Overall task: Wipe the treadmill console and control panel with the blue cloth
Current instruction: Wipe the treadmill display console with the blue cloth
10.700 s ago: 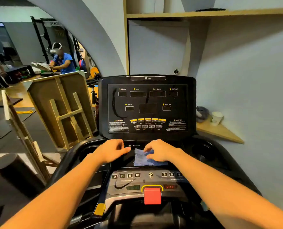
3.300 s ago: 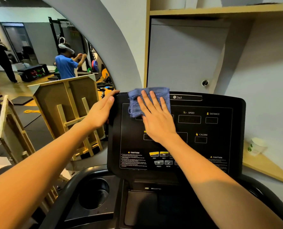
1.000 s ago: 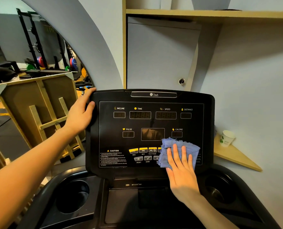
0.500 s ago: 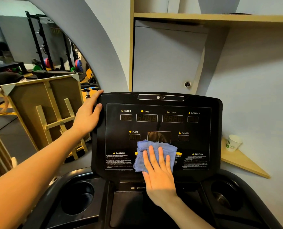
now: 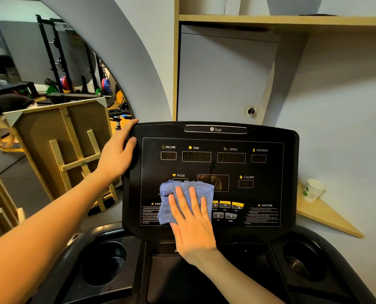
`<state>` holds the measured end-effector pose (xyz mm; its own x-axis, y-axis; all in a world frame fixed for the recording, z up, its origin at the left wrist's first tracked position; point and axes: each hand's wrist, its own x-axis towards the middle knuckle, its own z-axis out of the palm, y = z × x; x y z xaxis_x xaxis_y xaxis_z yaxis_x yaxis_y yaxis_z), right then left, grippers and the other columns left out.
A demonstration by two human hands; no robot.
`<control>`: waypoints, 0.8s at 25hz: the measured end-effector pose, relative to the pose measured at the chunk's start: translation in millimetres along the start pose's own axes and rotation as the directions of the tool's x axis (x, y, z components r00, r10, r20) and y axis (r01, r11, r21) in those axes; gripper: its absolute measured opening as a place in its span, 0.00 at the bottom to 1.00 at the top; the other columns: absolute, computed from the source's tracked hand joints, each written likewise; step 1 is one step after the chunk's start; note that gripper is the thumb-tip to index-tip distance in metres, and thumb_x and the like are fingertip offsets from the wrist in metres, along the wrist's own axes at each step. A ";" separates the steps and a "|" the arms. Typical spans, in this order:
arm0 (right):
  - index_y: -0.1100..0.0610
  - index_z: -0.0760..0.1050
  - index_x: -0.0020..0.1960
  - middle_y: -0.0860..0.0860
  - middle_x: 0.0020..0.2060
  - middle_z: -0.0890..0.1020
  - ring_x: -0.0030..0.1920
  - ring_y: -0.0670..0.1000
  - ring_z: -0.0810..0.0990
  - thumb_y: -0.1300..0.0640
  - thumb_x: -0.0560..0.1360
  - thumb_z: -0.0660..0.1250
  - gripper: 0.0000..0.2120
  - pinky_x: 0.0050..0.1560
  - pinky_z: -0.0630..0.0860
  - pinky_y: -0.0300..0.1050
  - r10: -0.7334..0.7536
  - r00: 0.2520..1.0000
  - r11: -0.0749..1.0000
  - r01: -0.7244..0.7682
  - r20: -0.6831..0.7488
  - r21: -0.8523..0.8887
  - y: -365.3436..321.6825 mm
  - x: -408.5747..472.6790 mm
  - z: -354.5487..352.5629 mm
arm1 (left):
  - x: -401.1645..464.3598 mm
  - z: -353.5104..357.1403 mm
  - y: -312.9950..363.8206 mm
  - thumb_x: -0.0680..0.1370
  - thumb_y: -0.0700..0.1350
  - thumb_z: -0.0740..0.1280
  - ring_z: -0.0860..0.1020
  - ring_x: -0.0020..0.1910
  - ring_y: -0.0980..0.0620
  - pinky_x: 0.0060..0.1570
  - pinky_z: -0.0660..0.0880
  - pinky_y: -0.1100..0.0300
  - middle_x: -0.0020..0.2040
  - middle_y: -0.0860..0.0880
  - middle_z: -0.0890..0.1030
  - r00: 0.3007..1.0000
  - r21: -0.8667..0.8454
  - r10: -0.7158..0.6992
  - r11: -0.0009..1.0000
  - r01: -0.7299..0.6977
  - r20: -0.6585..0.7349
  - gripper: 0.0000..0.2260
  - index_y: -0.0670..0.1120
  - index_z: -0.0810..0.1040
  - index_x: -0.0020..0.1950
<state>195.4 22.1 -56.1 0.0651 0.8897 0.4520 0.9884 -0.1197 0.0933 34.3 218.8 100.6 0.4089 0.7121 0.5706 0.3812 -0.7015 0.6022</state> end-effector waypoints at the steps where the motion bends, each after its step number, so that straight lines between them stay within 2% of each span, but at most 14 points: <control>1: 0.51 0.45 0.83 0.52 0.83 0.46 0.82 0.61 0.43 0.43 0.81 0.50 0.34 0.78 0.45 0.63 -0.003 1.000 1.000 0.003 -0.001 0.000 -0.8 3.5 -0.1 | -0.1 -0.3 0.6 0.84 0.45 0.56 0.71 0.66 0.53 0.63 0.67 0.54 0.71 0.51 0.73 1.000 -0.003 -0.001 1.000 0.001 0.001 0.22 0.59 0.60 0.78; 5: 0.51 0.43 0.83 0.52 0.83 0.44 0.82 0.60 0.41 0.43 0.82 0.54 0.35 0.78 0.44 0.63 -0.014 1.000 1.000 0.014 -0.015 -0.013 -3.5 16.8 -3.3 | -2.1 -1.7 6.1 0.84 0.44 0.56 0.70 0.64 0.57 0.62 0.66 0.56 0.68 0.57 0.72 1.000 -0.013 0.000 1.000 0.000 0.006 0.22 0.59 0.60 0.78; 9: 0.52 0.43 0.83 0.52 0.83 0.44 0.82 0.59 0.40 0.44 0.82 0.55 0.35 0.78 0.44 0.61 -0.041 0.998 0.999 0.042 -0.038 0.004 -3.7 30.6 -7.5 | -1.9 -2.3 8.1 0.84 0.44 0.56 0.71 0.62 0.56 0.60 0.68 0.56 0.68 0.56 0.72 1.000 -0.023 -0.016 1.000 0.016 0.017 0.22 0.59 0.60 0.78; 13: 0.53 0.46 0.83 0.52 0.83 0.45 0.82 0.57 0.41 0.46 0.83 0.55 0.33 0.80 0.41 0.59 -0.082 0.994 0.997 0.083 -0.072 0.007 1.3 46.1 -14.2 | -2.1 -3.3 7.5 0.84 0.45 0.56 0.72 0.63 0.55 0.60 0.69 0.56 0.65 0.59 0.71 0.999 -0.025 -0.014 1.000 0.015 0.031 0.22 0.60 0.60 0.77; 20: 0.55 0.48 0.82 0.53 0.82 0.48 0.82 0.55 0.43 0.50 0.81 0.53 0.32 0.80 0.41 0.57 -0.112 0.981 0.994 0.110 -0.159 -0.025 16.7 86.2 -34.7 | -3.3 -3.5 11.1 0.84 0.45 0.56 0.71 0.63 0.56 0.61 0.68 0.56 0.66 0.59 0.70 0.999 -0.031 -0.026 0.999 0.027 0.040 0.22 0.64 0.59 0.75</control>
<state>212.7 81.5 15.2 -0.0689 0.8159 0.5741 0.9858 -0.0325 0.1645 34.3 208.7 107.4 0.4315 0.7281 0.5325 0.3665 -0.6809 0.6341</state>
